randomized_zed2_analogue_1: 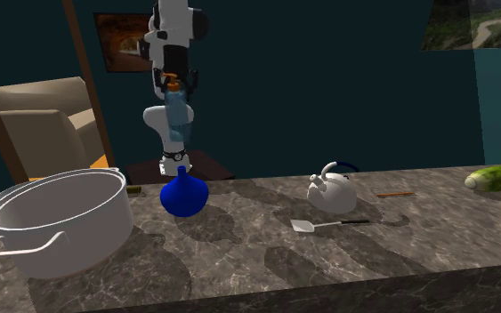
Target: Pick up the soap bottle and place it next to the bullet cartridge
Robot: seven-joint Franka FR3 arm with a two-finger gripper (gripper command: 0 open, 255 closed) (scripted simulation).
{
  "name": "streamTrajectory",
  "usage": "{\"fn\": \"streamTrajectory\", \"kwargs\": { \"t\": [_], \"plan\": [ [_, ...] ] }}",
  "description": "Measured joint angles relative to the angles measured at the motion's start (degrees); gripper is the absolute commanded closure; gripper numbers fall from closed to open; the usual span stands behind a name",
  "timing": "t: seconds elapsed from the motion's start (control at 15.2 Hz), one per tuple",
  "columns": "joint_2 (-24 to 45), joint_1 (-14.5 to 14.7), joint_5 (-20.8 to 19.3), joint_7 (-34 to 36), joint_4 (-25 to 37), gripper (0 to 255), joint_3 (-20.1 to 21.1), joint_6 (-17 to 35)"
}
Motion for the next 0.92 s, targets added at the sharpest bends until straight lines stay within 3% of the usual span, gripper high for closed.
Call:
{"fn": "streamTrajectory", "kwargs": {
  "t": [0.92],
  "plan": [
    [-13.97,-5.01,-4.30,-17.38,-11.10,255,-13.86,-1.24]
  ]
}}
